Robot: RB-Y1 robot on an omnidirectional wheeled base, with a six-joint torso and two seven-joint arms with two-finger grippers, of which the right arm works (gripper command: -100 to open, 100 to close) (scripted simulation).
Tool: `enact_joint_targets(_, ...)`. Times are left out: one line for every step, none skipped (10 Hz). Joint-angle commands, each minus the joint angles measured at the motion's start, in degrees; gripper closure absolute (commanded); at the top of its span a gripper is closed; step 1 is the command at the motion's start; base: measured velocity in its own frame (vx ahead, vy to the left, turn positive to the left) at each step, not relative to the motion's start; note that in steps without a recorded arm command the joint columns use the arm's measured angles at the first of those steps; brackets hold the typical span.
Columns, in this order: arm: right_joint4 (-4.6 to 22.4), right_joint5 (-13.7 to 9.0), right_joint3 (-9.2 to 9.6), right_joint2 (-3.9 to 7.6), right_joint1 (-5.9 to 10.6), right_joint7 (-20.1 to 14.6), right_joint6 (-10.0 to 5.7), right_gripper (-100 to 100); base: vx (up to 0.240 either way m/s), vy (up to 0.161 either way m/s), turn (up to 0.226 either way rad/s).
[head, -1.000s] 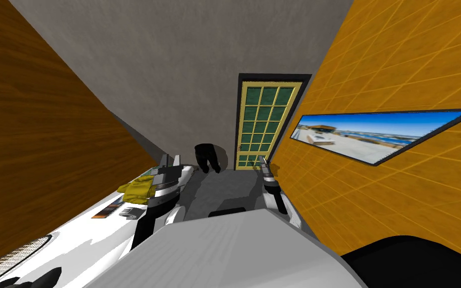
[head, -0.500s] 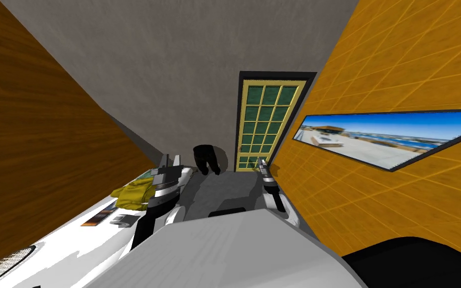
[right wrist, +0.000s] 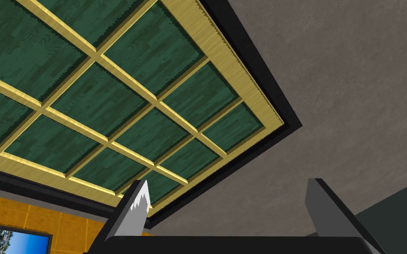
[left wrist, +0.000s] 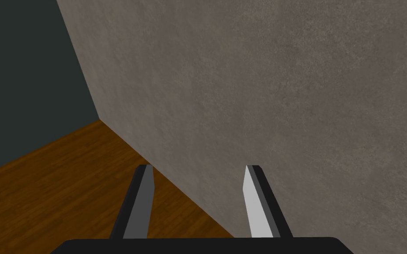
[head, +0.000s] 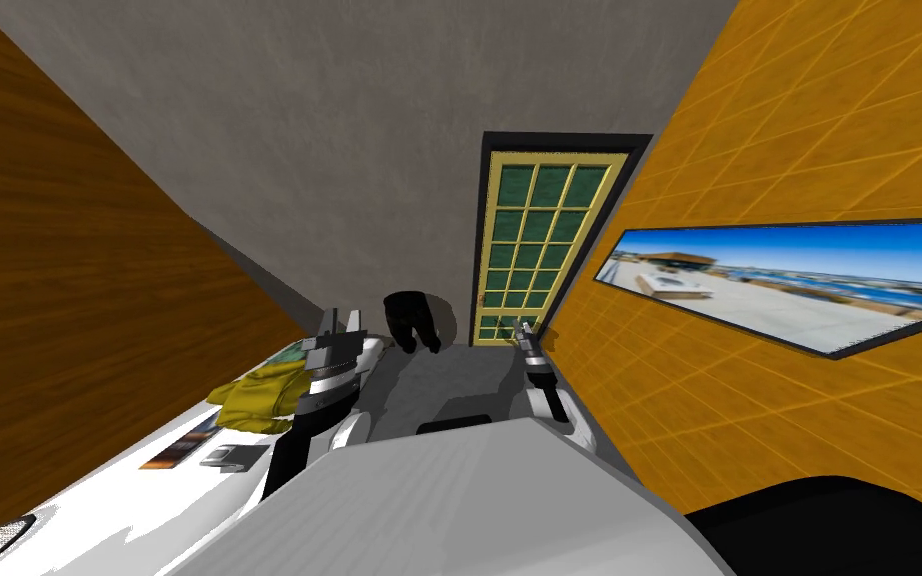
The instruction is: Pull the door open
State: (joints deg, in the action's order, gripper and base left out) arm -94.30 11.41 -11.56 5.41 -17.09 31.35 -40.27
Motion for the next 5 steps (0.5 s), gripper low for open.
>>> enact_joint_targets(2.4,0.4,-0.48,0.16,0.87,1.7,-0.55,-100,0.095,-0.005,-0.001)
enact_joint_targets(3.7,0.7,-0.74,0.22,1.29,2.7,-0.78,-100,0.097,-0.007,0.001)
enact_joint_targets(5.0,1.0,-1.00,0.29,1.72,3.7,-1.00,-100,0.094,0.002,0.001)
enact_joint_targets(6.3,1.2,-1.26,0.35,2.15,4.7,-1.22,-100,0.107,0.012,0.000)
enact_joint_targets(7.6,1.5,-1.52,0.42,2.57,5.7,-1.45,-100,0.101,0.011,-0.002)
